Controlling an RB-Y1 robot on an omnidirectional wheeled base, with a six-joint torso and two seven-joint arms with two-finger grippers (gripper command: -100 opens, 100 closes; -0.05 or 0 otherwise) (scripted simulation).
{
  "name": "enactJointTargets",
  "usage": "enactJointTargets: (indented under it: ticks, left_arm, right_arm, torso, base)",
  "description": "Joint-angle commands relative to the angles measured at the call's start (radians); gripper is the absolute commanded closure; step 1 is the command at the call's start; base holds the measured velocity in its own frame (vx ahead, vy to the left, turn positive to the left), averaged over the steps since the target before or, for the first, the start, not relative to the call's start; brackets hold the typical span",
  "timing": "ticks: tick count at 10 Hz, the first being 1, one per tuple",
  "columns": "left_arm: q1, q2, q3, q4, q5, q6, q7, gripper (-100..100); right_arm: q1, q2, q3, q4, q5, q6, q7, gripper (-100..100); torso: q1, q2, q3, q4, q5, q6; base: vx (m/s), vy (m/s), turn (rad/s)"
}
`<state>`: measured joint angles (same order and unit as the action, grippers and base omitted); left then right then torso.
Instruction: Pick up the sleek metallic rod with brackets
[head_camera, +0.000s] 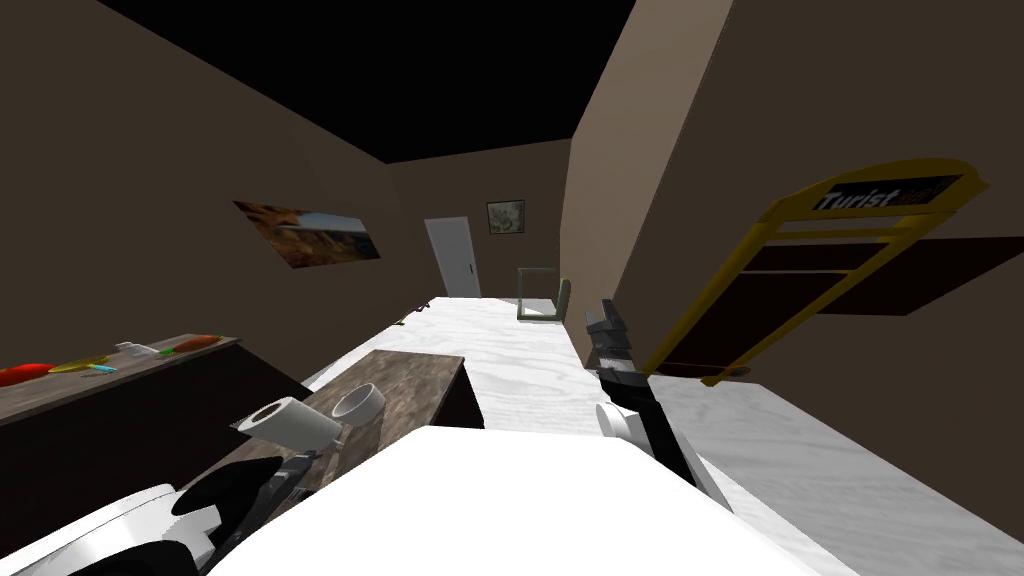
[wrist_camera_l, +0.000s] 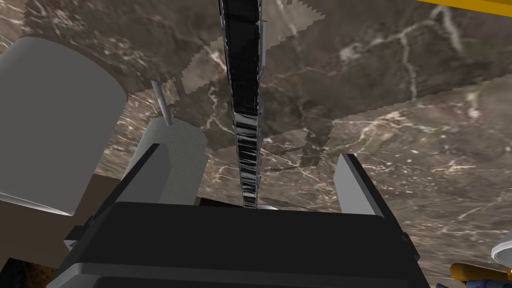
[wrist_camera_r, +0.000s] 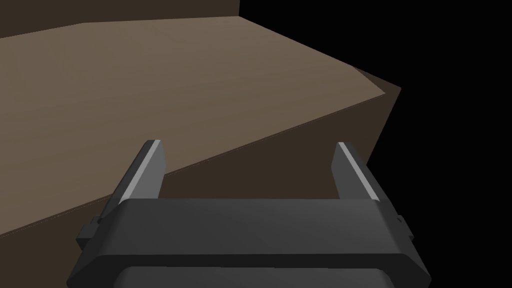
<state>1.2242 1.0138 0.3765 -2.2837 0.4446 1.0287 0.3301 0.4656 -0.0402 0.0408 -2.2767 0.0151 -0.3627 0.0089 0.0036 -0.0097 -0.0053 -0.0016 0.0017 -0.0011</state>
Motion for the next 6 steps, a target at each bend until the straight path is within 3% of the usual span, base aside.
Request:
enactJointTargets:
  ticks: [1,2,3,4,6]
  left_arm:
    - [0.030,0.013,0.013,-0.008,0.019,0.020,0.001,-100]
    - [0.021,0.006,0.008,-0.010,0.010,0.015,0.002,-100]
    - [0.023,0.007,0.009,-0.011,0.011,0.018,0.003,0]
    - [0.006,-0.004,-0.005,0.018,0.004,0.002,-0.008,-100]
    - [-0.015,-0.019,-0.023,0.057,-0.006,-0.019,-0.022,-100]
  right_arm:
    - [0.000,0.000,0.000,0.000,0.000,0.000,0.000,0]
    - [0.000,0.000,0.000,0.000,0.000,0.000,0.000,0]
    - [0.000,0.000,0.000,0.000,0.000,0.000,0.000,0]
    - [0.000,0.000,0.000,0.000,0.000,0.000,0.000,0]
    - [0.000,0.000,0.000,0.000,0.000,0.000,0.000,0]
  torso:
    - [0.000,0.000,0.000,0.000,0.000,0.000]
    - [0.000,0.000,0.000,0.000,0.000,0.000]
    - [-0.001,0.002,0.001,0.000,0.000,0.000]
    - [-0.002,0.004,0.002,0.001,0.000,0.000]
    - [-0.002,0.006,0.003,0.001,0.000,0.000]
  base:
    - [0.067,0.027,-0.030]
    - [0.026,0.012,-0.004]
    - [0.005,0.002,0.000]
    - [-0.002,0.000,-0.039]
    - [-0.012,-0.001,-0.043]
